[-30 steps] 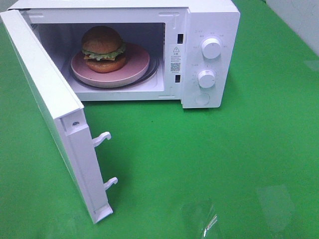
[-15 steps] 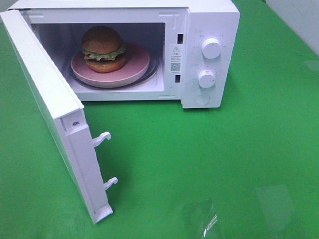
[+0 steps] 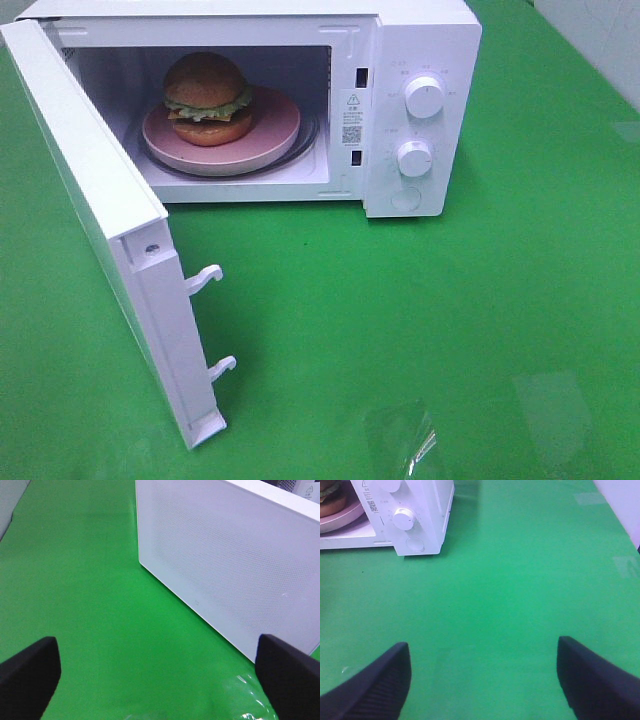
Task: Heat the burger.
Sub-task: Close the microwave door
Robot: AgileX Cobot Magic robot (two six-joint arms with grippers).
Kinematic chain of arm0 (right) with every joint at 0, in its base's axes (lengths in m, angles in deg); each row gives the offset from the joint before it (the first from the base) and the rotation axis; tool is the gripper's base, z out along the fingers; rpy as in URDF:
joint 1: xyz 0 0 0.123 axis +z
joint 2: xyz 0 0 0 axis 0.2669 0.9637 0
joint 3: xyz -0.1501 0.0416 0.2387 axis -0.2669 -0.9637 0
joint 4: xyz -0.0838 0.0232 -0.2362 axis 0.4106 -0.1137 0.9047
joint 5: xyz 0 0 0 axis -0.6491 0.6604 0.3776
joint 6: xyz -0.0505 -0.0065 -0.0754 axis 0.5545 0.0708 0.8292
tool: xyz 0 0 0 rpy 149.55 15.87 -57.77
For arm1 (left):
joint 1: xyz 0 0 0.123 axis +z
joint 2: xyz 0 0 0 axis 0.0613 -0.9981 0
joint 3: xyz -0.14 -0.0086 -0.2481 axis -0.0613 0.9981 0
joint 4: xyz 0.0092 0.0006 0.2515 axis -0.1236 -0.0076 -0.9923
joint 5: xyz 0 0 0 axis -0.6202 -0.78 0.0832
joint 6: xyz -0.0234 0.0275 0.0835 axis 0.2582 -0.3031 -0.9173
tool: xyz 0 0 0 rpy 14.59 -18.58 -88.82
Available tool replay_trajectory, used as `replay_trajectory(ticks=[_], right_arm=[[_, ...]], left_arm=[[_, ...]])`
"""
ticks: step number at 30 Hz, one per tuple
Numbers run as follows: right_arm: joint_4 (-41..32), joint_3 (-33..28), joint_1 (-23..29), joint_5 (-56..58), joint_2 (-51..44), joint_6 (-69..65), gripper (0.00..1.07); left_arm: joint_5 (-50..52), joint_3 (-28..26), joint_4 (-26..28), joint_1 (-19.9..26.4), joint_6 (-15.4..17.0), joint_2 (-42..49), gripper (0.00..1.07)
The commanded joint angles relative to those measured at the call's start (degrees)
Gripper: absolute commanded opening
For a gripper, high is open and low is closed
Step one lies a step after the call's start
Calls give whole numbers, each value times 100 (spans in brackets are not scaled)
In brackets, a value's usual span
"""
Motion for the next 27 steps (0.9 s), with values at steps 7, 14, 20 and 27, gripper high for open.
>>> replay_trajectory(ticks=[7, 14, 20, 27], right_arm=[[29, -6, -34, 17, -155, 17, 76], [29, -6, -34, 17, -155, 17, 76], [29, -6, -34, 17, -155, 17, 76], [29, -6, -34, 17, -155, 17, 76]], left_arm=[[418, -143, 0, -40, 561, 69, 95], [974, -178, -17, -40, 561, 40, 83], [1667, -178, -23, -40, 561, -516, 35], [2590, -155, -23, -40, 533, -1358, 0]])
